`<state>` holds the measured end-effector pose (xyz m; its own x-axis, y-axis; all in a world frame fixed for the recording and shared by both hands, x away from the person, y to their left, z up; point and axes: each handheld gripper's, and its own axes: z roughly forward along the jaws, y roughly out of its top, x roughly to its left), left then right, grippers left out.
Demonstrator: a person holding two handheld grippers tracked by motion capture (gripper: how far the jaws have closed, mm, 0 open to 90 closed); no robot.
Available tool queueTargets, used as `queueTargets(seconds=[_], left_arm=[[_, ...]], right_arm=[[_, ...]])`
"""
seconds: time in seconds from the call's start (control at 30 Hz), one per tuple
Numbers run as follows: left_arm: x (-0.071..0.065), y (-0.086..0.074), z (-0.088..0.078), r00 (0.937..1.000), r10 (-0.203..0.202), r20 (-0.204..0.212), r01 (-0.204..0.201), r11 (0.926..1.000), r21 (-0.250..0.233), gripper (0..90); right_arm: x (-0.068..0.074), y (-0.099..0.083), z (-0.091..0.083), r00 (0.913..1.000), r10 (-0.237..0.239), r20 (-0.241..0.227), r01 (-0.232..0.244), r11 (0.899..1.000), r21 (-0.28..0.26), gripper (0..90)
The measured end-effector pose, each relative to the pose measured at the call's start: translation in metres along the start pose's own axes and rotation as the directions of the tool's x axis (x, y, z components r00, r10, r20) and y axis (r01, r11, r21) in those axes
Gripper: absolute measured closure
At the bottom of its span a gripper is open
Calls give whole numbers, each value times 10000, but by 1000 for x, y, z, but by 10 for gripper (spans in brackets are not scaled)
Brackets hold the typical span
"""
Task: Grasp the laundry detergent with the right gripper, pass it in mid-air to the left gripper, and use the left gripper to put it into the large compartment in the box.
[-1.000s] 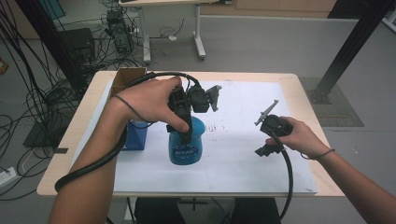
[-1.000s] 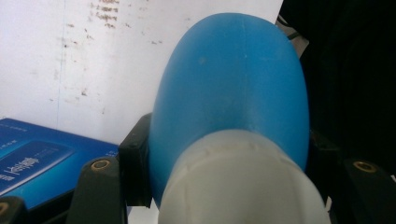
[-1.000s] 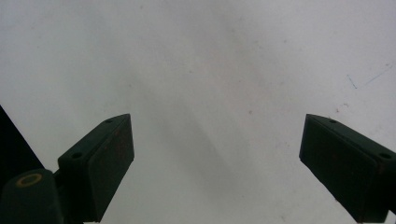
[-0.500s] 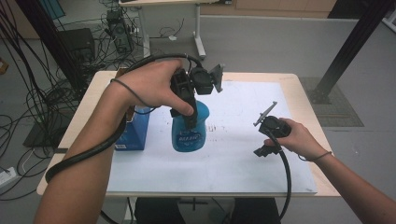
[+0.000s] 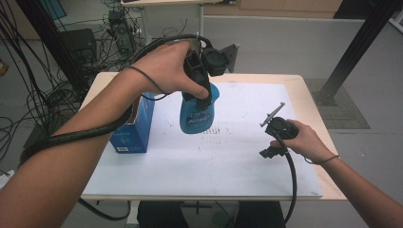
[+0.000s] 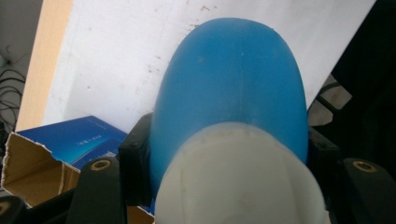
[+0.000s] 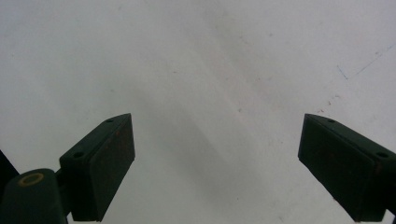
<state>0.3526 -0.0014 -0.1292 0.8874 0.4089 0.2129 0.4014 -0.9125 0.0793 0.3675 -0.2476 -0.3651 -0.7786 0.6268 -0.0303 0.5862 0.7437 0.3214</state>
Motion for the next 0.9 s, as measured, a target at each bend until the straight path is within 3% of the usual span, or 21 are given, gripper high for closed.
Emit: queueTargets(seconds=[0.1,0.23,0.4,0.57,0.73,0.9], left_arm=[[1,4,2,9997,-249,-61,249,9997,5,373],[5,8,4,9986,-518,54,515,9975,477,373],[13,9,5,9941,-1064,212,1052,9931,512,373],[23,9,4,9895,-1444,41,1440,9884,489,373],[41,4,-4,9785,-2060,93,2056,9780,347,373],[62,-8,-15,9544,-2985,-23,2984,9539,331,373]], right_arm=[[0,-1,-1,9999,95,34,-95,10000,-26,109],[0,-2,-2,9998,186,26,-186,9998,-69,109],[0,-4,-3,9997,233,75,-232,9997,-88,109],[0,-4,-4,9999,126,97,-125,9999,-110,110],[0,-4,-4,9999,97,73,-96,9999,-114,111],[0,-4,-4,9999,138,97,-137,9998,-124,110]])
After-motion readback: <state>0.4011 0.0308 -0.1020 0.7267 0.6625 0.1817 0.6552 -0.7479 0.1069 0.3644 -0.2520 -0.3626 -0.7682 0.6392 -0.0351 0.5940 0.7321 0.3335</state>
